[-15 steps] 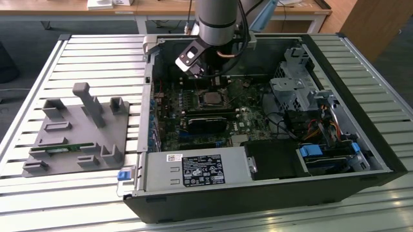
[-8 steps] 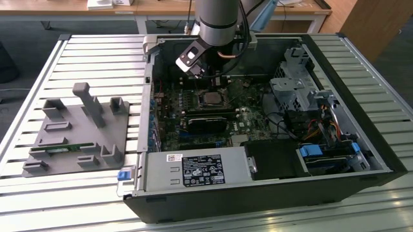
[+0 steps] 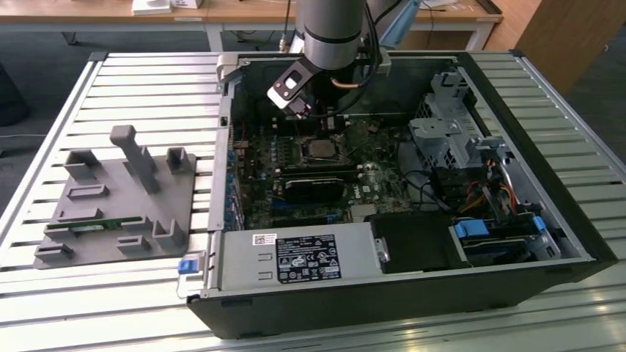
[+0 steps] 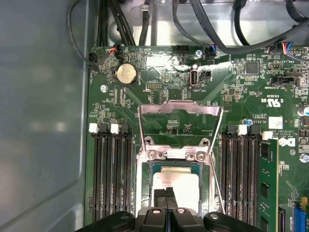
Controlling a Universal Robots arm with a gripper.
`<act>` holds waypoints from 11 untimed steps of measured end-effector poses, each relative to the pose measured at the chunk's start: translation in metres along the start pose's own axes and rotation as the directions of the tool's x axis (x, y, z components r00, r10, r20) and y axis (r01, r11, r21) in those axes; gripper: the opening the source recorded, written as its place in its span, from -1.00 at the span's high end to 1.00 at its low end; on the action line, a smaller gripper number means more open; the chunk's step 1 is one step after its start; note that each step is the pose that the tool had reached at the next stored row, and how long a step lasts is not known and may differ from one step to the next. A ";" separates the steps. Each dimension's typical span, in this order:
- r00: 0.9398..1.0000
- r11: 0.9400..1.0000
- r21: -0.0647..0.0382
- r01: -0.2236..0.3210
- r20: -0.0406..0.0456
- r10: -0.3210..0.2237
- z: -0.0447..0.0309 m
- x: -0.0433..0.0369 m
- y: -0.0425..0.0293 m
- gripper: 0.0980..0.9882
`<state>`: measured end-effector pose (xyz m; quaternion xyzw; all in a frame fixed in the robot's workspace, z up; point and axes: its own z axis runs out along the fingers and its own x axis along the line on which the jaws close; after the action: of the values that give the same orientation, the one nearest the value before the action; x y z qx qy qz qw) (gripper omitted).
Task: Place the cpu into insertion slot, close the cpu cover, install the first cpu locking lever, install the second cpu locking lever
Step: 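Close the cpu cover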
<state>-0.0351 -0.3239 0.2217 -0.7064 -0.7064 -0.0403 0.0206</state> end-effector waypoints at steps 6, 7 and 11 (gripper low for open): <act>1.000 1.000 0.005 -0.001 -0.009 0.001 -0.0035 0.0003 0.0005 0.98; 1.000 1.000 0.006 -0.001 -0.011 0.001 -0.0045 0.0004 0.0006 0.98; 1.000 1.000 0.007 -0.002 -0.017 0.002 -0.0100 0.0009 0.0007 0.98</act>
<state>-0.0346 -0.3239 0.2317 -0.7067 -0.7055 -0.0439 0.0293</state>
